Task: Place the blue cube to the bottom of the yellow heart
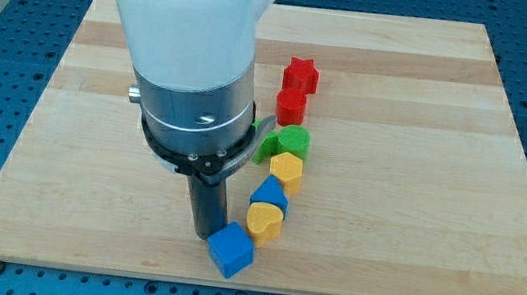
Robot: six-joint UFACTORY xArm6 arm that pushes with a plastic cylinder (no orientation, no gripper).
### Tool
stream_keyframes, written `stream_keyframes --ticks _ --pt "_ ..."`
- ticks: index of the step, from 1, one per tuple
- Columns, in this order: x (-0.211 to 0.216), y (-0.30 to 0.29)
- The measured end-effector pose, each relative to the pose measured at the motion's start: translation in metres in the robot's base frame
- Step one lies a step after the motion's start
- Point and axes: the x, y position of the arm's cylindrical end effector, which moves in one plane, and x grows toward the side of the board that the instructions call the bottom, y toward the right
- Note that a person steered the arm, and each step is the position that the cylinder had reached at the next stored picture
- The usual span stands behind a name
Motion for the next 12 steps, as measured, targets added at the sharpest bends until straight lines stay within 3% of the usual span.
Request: stream_keyframes --ticks 4,7,8,12 --pt "0.015 -0.002" --pt "0.032 -0.037" --pt "0.032 -0.007" --pt "0.032 0.022"
